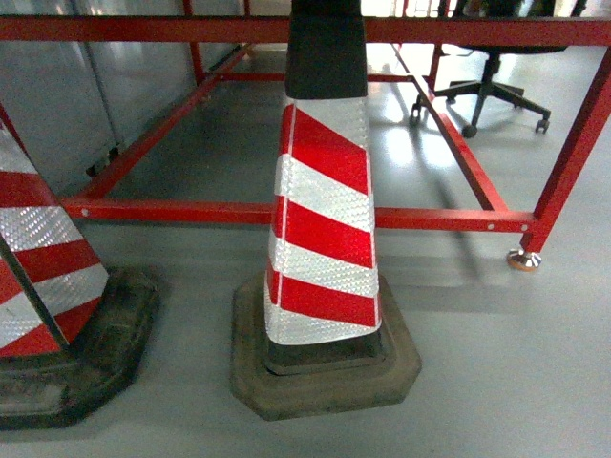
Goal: Pick capacitor and pack into box
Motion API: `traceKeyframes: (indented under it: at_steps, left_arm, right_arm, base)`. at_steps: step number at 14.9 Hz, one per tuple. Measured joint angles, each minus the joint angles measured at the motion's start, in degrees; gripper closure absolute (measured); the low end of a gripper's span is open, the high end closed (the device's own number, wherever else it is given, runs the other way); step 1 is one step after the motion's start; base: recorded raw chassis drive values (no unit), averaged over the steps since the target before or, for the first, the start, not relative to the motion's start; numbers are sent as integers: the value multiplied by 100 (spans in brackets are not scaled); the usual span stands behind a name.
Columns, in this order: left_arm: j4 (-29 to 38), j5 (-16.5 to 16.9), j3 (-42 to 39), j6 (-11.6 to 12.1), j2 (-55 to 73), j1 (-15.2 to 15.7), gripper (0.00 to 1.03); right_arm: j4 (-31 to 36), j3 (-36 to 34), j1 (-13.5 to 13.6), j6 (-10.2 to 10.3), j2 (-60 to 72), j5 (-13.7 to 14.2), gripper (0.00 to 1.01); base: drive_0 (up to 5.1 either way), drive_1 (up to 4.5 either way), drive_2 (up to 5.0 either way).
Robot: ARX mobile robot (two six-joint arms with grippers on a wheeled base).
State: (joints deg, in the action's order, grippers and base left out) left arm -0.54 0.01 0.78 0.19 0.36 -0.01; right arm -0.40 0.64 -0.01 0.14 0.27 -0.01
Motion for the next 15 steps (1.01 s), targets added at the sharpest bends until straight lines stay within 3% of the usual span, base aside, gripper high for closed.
traceKeyframes:
  at_steps: [15]
  left_arm:
    - [11, -7, 0, -17, 0, 0, 59]
  right_arm:
    - [13, 0, 0, -2, 0, 2, 3]
  base:
    - [0, 0, 0]
